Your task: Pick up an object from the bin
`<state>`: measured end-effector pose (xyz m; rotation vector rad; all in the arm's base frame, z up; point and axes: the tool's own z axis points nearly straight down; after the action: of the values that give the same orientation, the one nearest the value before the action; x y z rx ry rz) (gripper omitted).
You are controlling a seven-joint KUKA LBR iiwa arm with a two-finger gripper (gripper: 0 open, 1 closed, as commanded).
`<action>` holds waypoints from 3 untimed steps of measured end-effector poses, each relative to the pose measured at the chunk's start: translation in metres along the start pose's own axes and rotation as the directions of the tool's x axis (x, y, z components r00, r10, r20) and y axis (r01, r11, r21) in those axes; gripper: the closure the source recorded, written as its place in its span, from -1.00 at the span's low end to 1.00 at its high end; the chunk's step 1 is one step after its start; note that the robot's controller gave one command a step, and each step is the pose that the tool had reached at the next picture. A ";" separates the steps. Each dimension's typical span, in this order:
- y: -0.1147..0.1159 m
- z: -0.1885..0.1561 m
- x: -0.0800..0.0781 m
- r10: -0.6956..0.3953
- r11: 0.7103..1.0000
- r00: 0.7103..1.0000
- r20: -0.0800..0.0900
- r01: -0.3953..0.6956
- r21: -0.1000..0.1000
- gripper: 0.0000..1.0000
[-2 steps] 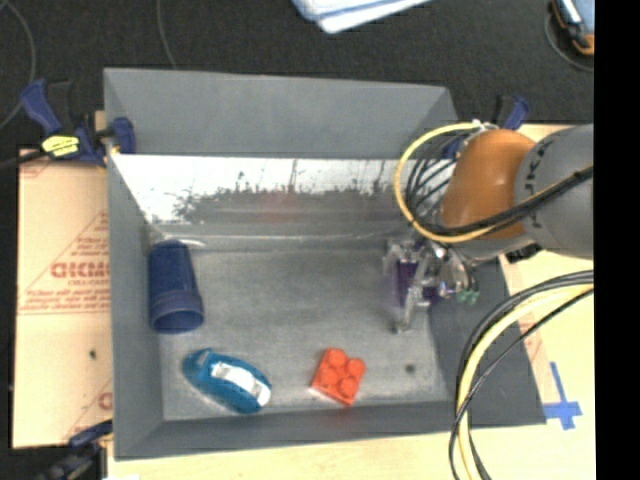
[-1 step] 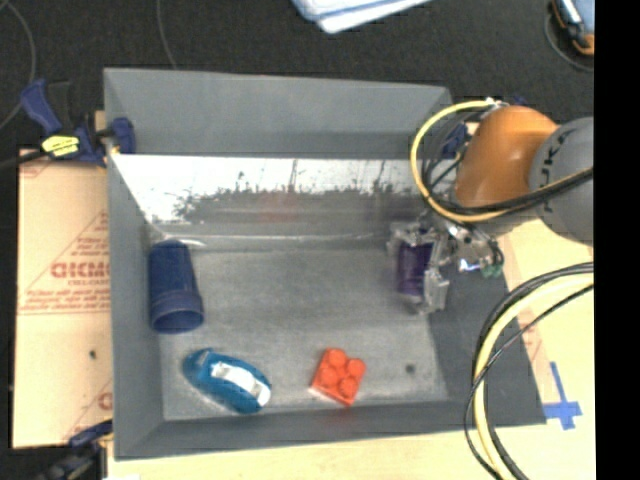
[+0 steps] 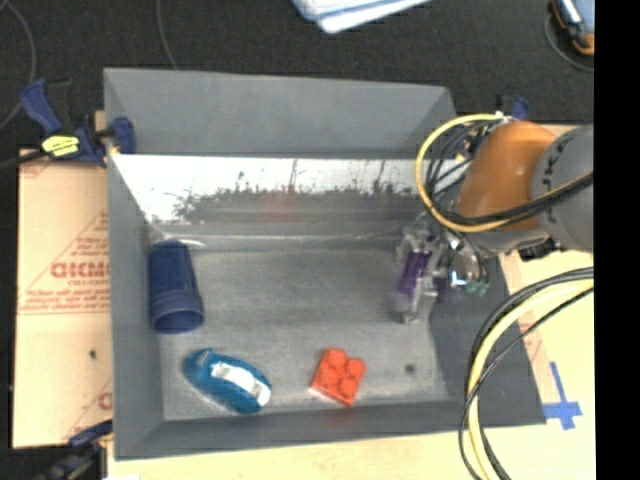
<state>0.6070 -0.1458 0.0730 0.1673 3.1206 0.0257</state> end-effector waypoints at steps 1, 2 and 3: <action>-0.009 -0.025 -0.001 -0.060 0.998 0.998 -0.003 0.060 0.014 -1.00; -0.011 -0.048 0.018 -0.409 0.913 0.913 0.006 0.409 0.003 1.00; -0.011 -0.048 0.018 -0.409 0.912 0.912 0.006 0.409 0.003 1.00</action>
Offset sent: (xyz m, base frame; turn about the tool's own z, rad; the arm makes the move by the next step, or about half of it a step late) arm -0.0218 -0.0085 0.0450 -0.4222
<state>0.5873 -0.1552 0.1208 -0.4879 3.0774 0.0164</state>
